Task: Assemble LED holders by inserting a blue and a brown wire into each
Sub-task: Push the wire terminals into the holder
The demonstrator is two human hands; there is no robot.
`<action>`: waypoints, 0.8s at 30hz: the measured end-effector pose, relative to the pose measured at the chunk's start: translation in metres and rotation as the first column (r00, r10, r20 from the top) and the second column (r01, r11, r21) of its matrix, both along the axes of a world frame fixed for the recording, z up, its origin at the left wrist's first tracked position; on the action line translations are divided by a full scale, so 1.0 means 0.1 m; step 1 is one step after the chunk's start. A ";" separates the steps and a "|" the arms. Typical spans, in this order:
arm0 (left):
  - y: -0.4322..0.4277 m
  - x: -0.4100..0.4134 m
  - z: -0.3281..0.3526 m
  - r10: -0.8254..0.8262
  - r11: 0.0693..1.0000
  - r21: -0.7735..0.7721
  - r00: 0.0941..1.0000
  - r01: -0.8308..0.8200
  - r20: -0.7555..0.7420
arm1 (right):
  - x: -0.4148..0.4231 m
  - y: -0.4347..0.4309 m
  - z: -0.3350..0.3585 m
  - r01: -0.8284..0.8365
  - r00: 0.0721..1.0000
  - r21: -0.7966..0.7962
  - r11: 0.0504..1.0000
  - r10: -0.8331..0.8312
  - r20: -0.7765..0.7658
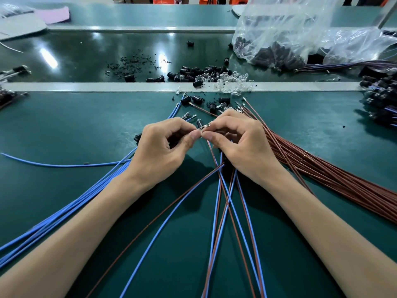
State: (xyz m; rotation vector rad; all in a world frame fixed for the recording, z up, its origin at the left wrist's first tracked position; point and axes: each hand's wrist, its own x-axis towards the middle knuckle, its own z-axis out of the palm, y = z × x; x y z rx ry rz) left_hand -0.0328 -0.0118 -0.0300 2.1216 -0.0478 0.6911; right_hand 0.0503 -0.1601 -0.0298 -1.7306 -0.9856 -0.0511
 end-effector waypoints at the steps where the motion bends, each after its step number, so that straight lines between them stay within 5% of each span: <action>1: 0.01 0.00 0.00 -0.010 1.000 -0.014 1.000 0.010 -0.004 | 0.00 0.00 0.00 -0.008 1.000 0.008 1.000 0.009 -0.018; 14: 0.00 0.00 0.00 -0.043 0.999 -0.028 0.999 0.042 -0.009 | 0.05 0.00 -0.02 -0.123 0.937 0.189 0.974 0.177 -0.303; 24: -0.01 0.00 0.00 -0.044 0.996 -0.078 0.998 0.040 -0.043 | 0.03 0.01 -0.03 -0.064 0.976 0.188 0.980 0.100 -0.192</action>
